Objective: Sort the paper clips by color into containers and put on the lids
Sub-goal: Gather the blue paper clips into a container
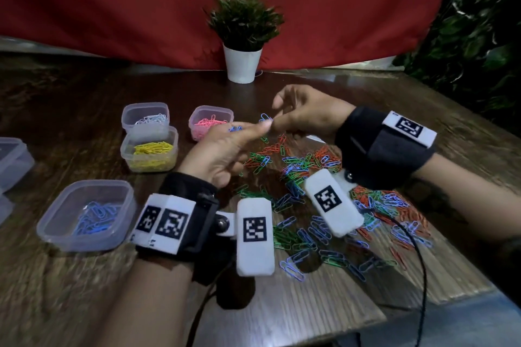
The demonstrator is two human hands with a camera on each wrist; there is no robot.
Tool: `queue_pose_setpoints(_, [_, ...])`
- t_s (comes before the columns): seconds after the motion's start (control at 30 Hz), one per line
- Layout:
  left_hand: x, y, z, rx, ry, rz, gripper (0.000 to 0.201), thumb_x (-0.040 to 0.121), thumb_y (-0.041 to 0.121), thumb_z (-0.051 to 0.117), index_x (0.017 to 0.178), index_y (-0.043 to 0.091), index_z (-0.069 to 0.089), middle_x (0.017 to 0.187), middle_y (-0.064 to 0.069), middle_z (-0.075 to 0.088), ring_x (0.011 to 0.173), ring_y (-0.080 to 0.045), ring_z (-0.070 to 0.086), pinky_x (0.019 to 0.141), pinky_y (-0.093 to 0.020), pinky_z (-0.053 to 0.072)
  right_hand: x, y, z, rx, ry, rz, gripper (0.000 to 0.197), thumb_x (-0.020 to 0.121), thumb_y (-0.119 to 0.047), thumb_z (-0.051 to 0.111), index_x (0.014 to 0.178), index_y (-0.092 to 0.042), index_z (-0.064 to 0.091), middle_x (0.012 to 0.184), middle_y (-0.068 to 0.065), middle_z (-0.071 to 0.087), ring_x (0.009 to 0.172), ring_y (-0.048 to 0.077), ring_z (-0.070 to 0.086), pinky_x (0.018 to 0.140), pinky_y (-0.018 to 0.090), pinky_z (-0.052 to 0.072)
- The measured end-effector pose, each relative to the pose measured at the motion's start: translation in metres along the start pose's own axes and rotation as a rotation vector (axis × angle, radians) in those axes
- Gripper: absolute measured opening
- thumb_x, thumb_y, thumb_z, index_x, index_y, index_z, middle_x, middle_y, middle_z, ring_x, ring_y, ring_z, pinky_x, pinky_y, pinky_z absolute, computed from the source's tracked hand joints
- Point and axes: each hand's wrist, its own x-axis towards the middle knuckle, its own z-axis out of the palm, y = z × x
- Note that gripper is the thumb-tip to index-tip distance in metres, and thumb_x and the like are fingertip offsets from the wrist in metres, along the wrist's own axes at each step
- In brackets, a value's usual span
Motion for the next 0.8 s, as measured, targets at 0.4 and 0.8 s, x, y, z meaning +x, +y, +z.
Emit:
queue_pose_setpoints(0.4, [-0.002, -0.008, 0.003, 0.335, 0.038, 0.042, 0.018, 0.078, 0.000, 0.069, 0.095, -0.001, 0.063, 0.042, 0.005, 0.050, 0.022, 0.001, 0.037, 0.028, -0.006, 0.023, -0.005, 0.005, -0.019, -0.476, 0.236, -0.106, 0.026, 0.071, -0.001, 0.067, 0.076, -0.016, 0.046, 0.078, 0.006, 0.056, 0.066, 0.020, 0.051, 0.063, 0.035, 0.047])
queue_pose_setpoints(0.8, [0.018, -0.009, 0.002, -0.216, 0.258, 0.033, 0.014, 0.090, 0.012, 0.057, 0.104, 0.014, 0.058, 0.061, 0.007, 0.051, 0.029, 0.002, 0.028, 0.028, -0.009, 0.016, 0.009, -0.011, 0.004, -0.074, 0.225, -0.092, 0.028, 0.070, 0.004, 0.067, 0.067, -0.016, 0.048, 0.061, 0.003, 0.053, 0.037, 0.007, 0.047, 0.037, 0.019, 0.037])
